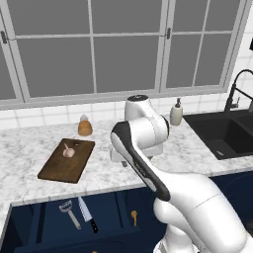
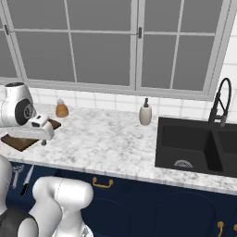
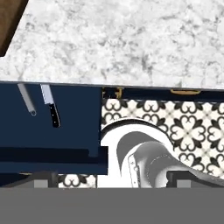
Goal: Place the appropriate cutting tool for cutting the garlic skin on the cutting board.
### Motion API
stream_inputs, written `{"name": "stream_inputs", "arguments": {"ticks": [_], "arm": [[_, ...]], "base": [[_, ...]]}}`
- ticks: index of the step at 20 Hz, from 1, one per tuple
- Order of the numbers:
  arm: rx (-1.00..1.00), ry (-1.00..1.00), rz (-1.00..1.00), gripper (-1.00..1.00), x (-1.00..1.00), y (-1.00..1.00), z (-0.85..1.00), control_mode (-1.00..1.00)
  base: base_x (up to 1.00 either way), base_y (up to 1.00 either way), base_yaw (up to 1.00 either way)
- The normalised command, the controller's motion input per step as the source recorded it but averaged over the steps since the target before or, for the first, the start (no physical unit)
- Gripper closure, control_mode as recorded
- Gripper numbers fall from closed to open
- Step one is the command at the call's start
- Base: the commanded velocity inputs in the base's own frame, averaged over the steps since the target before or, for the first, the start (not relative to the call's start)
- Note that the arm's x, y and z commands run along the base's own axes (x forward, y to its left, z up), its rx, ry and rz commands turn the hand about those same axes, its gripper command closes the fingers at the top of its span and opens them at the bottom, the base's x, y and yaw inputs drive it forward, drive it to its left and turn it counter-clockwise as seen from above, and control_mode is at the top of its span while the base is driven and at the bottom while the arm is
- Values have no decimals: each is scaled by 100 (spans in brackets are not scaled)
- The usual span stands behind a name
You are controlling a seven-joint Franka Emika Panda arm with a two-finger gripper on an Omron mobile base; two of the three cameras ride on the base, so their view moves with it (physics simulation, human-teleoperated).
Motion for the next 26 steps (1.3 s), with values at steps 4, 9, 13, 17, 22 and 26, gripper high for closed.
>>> {"name": "stream_inputs", "arguments": {"ticks": [4,9,13,17,22,26], "arm": [[0,15,0,-100,-7,100,-61,-100],[0,27,1,-100,0,89,-63,-100],[0,17,0,-100,0,61,-60,-100],[0,8,0,-100,-1,34,-59,-100],[0,4,0,-100,-2,10,-57,-100],[0,3,-2,-100,-1,12,-68,-100]], "base": [[0,0,0],[0,0,0],[0,0,0],[0,0,0],[0,0,0],[0,0,0]]}}
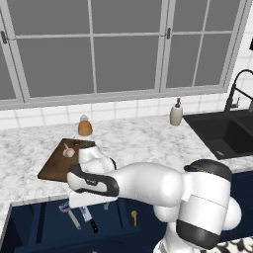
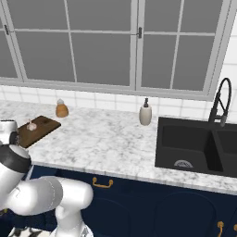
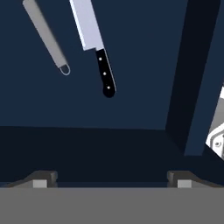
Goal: Place the appropriate cutting tool for cutting the garlic skin on the cutting board.
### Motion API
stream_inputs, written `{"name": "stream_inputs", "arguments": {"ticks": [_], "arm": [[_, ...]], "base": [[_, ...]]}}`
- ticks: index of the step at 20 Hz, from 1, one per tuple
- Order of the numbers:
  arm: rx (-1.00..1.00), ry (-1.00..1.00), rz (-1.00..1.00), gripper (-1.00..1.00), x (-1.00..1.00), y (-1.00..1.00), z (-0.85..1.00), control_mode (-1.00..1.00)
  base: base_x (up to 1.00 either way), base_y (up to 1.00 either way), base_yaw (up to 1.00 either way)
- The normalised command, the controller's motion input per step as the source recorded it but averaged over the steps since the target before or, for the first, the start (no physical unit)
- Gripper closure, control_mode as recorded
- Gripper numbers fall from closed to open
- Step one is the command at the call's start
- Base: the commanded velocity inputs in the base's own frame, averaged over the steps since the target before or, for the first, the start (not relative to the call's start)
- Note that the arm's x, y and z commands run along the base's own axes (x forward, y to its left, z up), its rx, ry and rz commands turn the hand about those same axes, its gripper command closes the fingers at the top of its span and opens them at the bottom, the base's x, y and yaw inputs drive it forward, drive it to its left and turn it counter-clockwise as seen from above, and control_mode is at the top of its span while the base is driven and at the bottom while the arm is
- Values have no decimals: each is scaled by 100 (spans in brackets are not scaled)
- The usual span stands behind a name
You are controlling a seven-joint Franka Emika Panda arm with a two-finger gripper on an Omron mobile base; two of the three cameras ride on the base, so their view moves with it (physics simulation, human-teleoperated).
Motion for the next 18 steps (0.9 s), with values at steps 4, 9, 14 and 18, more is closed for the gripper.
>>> {"name": "stream_inputs", "arguments": {"ticks": [4,9,14,18], "arm": [[0,10,0,-100,0,8,-67,-100],[1,3,0,-100,0,6,-52,-100],[0,10,0,-100,0,12,-43,-100],[0,13,0,-100,-13,13,-29,-100]], "base": [[0,0,0],[0,0,0],[0,0,0],[0,0,0]]}}
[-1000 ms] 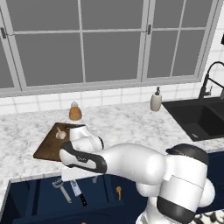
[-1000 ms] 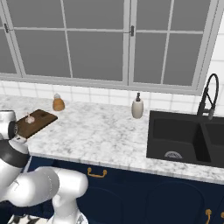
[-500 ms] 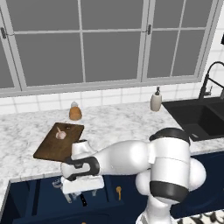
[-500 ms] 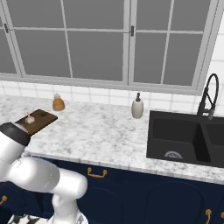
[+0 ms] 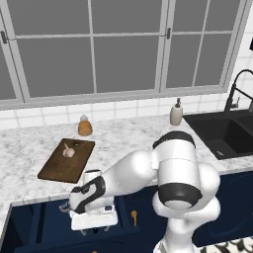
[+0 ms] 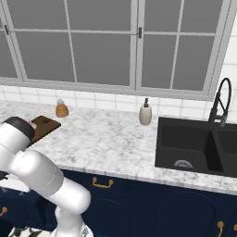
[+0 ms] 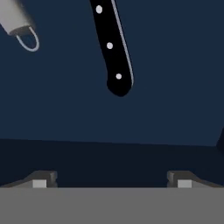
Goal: Place the appropriate cutting tool for cutting the garlic skin on the cutting board.
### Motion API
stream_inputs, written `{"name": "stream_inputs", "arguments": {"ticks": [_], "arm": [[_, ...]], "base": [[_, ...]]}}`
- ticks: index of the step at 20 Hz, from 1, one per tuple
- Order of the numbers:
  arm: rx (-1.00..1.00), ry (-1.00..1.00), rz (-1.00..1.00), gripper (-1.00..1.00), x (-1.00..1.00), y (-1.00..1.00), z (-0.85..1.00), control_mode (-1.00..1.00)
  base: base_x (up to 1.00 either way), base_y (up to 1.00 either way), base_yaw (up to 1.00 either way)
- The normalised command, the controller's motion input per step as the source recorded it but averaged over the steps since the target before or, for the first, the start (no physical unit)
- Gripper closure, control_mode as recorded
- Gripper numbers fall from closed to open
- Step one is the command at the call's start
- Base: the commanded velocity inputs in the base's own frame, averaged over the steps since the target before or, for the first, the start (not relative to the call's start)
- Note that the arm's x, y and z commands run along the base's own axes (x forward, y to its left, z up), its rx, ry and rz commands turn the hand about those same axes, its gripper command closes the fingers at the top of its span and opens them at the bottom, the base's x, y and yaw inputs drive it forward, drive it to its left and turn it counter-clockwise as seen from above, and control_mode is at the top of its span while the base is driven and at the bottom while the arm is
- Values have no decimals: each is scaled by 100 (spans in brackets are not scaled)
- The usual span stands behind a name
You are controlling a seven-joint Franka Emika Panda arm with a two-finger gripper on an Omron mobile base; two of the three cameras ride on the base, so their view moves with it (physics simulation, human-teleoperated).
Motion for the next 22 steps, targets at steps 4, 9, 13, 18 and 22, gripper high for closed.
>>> {"name": "stream_inputs", "arguments": {"ticks": [4,9,13,18,22], "arm": [[0,11,0,-100,-63,8,0,-100],[0,8,0,-100,-93,3,3,-100],[0,11,-1,-100,-100,0,9,-100],[0,16,0,-100,-74,0,21,-100],[0,-3,0,-100,28,0,15,-100]], "base": [[0,0,0],[0,0,0],[0,0,0],[0,0,0],[0,0,0]]}}
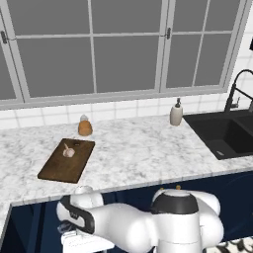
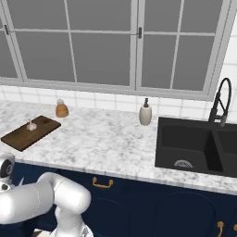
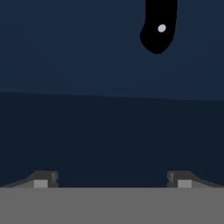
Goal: Place the appropriate cutting tool for cutting the garlic skin on the cutting board.
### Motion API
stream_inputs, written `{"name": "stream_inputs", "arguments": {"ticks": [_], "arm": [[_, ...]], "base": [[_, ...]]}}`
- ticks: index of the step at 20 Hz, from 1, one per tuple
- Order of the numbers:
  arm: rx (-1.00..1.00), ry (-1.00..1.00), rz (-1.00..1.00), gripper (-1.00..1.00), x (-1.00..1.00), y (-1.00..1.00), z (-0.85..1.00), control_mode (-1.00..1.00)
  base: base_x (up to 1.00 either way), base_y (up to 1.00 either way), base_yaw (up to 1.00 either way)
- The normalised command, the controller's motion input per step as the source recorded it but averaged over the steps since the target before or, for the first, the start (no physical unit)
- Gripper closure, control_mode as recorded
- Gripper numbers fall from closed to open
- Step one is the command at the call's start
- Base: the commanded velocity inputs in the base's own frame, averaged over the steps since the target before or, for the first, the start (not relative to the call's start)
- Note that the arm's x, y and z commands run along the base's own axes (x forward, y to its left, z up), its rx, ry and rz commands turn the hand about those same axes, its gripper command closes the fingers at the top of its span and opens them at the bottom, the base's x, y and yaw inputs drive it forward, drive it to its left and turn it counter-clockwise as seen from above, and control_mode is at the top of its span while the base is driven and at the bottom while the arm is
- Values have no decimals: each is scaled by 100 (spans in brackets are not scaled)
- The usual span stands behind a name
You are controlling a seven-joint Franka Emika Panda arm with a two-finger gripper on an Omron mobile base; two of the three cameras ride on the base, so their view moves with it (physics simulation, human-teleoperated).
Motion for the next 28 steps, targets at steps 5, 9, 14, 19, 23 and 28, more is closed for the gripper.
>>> {"name": "stream_inputs", "arguments": {"ticks": [5,9,14,19,23,28], "arm": [[0,-8,0,-100,58,0,0,-100],[-2,-1,0,-100,47,6,-10,-100],[-2,-2,0,-100,35,5,-46,-100],[0,-11,4,-100,18,0,-40,-100],[0,-15,9,-100,9,0,-27,-100],[0,-12,9,-100,9,0,-43,-100]], "base": [[0,0,0],[0,0,0],[0,0,0],[0,0,0],[0,0,0],[0,0,0]]}}
